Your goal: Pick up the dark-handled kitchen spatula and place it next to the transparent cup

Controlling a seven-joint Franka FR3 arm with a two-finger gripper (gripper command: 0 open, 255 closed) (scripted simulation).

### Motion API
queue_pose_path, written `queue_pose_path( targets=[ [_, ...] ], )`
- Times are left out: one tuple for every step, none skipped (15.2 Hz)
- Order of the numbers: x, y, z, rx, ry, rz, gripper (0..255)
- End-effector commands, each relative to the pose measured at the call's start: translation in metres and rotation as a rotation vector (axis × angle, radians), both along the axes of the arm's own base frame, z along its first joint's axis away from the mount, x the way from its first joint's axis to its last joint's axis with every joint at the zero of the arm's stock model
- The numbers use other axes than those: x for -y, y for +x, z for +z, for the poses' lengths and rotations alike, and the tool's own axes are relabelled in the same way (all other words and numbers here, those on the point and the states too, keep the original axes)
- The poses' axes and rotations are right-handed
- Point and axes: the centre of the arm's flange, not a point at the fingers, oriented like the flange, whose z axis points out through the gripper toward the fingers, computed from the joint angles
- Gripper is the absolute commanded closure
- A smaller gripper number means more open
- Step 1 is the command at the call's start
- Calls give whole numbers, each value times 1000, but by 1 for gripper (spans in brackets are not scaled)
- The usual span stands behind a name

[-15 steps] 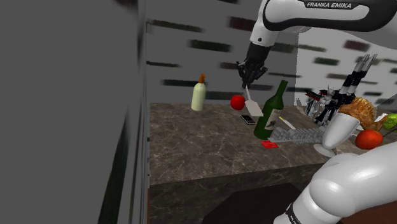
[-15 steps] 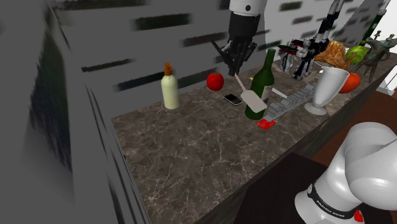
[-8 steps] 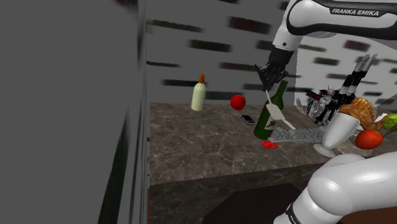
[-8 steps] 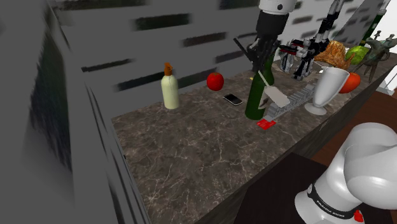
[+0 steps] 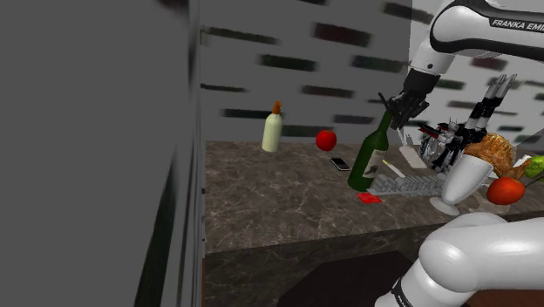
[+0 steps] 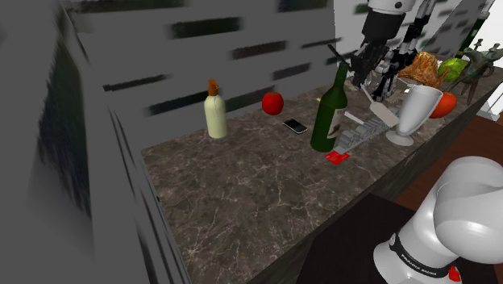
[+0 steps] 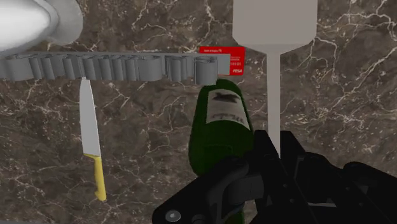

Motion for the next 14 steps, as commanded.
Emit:
queue_pose_path(
  targets=[
    [21,-19,-3,0,0,1,255],
    [31,-28,-3,0,0,1,255],
    [41,-37,-3,0,0,1,255],
    [51,-45,-3,0,0,1,255],
    [61,-54,-3,0,0,1,255],
    [70,-63,-3,0,0,1,255],
    [80,-71,-3,0,0,1,255],
    [95,-84,-3,0,0,1,255],
    [95,-84,-8,0,0,1,255],
    [95,-84,-13,0,0,1,255],
    [95,-84,-19,0,0,1,255],
    [95,-84,-24,0,0,1,255],
    [95,-84,-29,0,0,1,255],
    [95,-84,-34,0,0,1,255]
  ],
)
